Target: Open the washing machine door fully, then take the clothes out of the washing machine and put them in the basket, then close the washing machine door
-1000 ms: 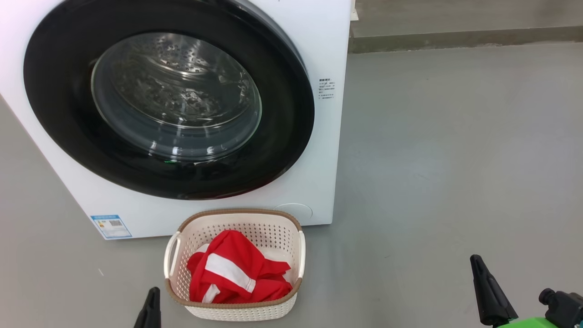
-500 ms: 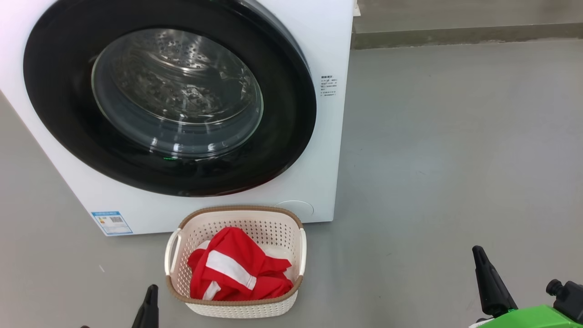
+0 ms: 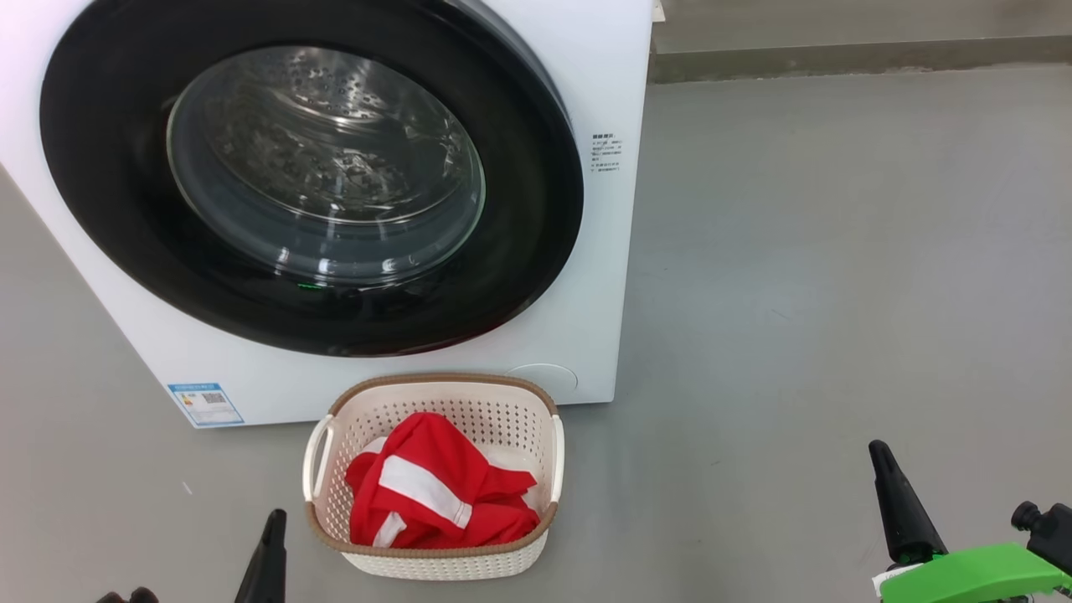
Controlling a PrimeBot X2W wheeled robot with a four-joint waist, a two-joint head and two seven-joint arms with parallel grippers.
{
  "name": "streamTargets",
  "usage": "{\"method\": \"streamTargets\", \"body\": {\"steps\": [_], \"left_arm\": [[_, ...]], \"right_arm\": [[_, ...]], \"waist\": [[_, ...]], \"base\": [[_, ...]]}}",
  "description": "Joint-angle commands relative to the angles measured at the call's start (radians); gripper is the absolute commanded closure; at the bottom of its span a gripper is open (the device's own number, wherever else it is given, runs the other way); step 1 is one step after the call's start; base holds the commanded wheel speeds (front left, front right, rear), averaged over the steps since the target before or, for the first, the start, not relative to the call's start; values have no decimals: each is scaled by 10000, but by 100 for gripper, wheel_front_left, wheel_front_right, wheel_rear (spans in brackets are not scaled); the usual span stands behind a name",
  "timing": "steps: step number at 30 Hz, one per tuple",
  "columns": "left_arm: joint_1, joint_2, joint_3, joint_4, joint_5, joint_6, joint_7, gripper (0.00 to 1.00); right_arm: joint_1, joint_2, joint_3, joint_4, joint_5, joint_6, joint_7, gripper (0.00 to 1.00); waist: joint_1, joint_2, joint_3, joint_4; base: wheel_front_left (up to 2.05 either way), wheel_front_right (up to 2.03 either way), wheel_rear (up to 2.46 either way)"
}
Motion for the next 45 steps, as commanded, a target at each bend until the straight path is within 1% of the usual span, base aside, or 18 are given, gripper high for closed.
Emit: {"method": "streamTargets", "body": {"steps": [1,11,45], "left_arm": [[-535,57,270,-159,-380,-124,83,100],[-725,64,376,-22,-1384,-199,342,100],[-1463,88,789,508,-5287,-488,1349,100]], "right_arm": [[-543,-208,18,-203,421,-18,81,100],[-753,-231,-24,-76,1451,-21,347,100],[-1571,-295,-223,419,5426,-32,1410,100]], "waist": [[-1,0,14,5],[-1,0,72,25],[-1,0,298,99]], "base": [[0,0,0],[0,0,0],[0,0,0]]}}
